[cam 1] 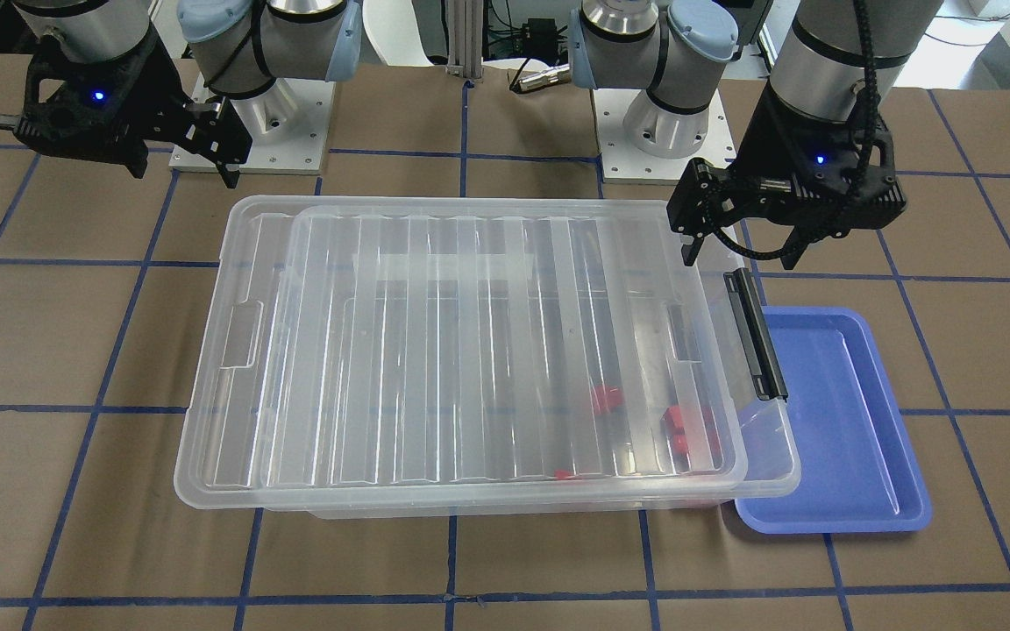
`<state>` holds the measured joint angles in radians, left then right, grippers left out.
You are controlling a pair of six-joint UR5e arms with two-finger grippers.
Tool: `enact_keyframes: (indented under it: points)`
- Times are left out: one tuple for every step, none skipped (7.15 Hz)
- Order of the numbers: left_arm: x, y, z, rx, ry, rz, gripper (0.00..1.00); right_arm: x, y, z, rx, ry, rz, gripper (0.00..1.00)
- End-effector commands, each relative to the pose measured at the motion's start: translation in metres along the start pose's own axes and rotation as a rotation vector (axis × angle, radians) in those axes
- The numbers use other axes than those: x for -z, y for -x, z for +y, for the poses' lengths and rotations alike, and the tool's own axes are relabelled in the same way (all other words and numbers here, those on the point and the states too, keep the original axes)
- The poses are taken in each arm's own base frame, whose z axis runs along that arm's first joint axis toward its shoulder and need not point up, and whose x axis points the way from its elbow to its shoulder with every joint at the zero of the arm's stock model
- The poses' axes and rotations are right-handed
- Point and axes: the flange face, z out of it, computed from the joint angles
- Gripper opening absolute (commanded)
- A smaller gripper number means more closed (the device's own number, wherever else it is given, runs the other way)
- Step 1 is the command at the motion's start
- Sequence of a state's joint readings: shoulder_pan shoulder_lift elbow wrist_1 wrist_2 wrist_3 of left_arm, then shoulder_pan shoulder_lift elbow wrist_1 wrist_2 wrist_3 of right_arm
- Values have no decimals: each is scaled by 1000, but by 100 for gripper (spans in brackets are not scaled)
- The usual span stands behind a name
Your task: Place red block in blue tray from box
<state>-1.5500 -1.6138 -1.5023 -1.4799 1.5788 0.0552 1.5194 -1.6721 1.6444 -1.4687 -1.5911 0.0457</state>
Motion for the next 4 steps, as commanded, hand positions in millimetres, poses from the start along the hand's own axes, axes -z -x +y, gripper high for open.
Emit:
enact_keyframes:
  points:
    - [-5,1,1,-2,11,-4,100,7,0,0,-16,-14,-3,100]
    - [-5,2,1,-4,11,-5,100,11,1,-2,-15,-24,-3,100]
    - [-4,2,0,-4,8,-6,100,11,2,-3,-18,-26,-15,100]
    - [-3,2,1,-4,6,-6,100,3,9,-15,-25,-21,-75,100]
